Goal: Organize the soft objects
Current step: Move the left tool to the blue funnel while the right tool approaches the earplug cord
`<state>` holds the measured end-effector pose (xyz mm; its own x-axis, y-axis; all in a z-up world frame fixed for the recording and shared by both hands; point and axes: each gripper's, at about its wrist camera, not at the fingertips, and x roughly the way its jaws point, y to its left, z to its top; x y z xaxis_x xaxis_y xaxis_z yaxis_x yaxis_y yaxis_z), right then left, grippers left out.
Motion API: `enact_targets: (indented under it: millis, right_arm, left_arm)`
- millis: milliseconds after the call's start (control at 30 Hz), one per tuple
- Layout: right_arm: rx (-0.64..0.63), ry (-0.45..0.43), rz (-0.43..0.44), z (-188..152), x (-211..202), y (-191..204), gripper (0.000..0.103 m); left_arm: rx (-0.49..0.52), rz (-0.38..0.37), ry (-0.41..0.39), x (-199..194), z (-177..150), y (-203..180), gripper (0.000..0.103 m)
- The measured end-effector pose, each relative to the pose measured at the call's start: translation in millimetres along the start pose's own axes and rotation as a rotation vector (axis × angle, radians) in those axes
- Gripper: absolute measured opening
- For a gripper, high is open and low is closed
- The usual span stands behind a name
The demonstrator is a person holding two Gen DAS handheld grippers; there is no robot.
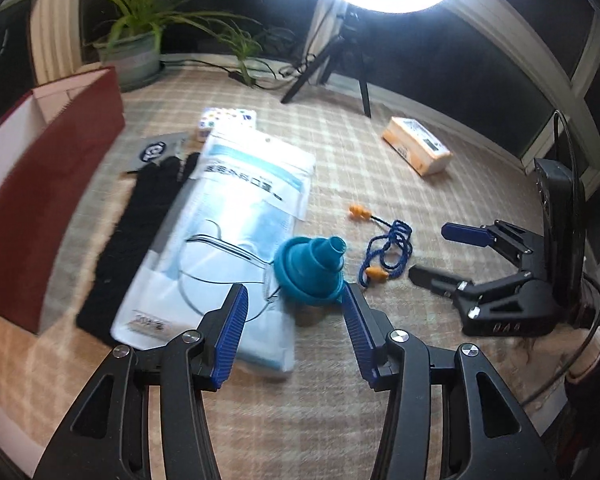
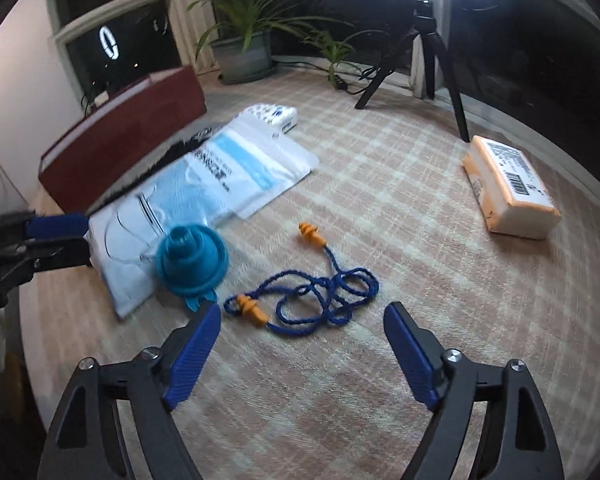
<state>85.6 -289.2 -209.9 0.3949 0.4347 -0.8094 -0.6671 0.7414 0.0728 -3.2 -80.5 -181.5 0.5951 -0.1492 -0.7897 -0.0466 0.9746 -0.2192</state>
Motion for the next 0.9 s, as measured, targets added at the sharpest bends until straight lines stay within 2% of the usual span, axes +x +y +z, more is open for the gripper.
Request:
enact_targets:
  millis: [333, 500, 700, 900]
  right_arm:
    - [-0.205, 0.019, -0.065, -9, 32, 10, 0.086]
    - [-0.241, 0.050, -0.048, -6, 43, 6, 0.086]
    - [-0.238, 0.038, -0.023, 0, 49, 3, 0.087]
    - [-0.263, 0.031, -0.016, 4, 53, 7, 0.087]
  left_arm:
    - [0.092, 0.025, 0.007, 30, 3, -15, 0.048]
    - [0.128, 0.042, -0.011, 43, 7, -24, 0.048]
    - [0.162, 0.055, -0.020, 56, 6, -30, 0.048]
    - [0.207, 0.106, -0.053, 65, 8, -35, 0.048]
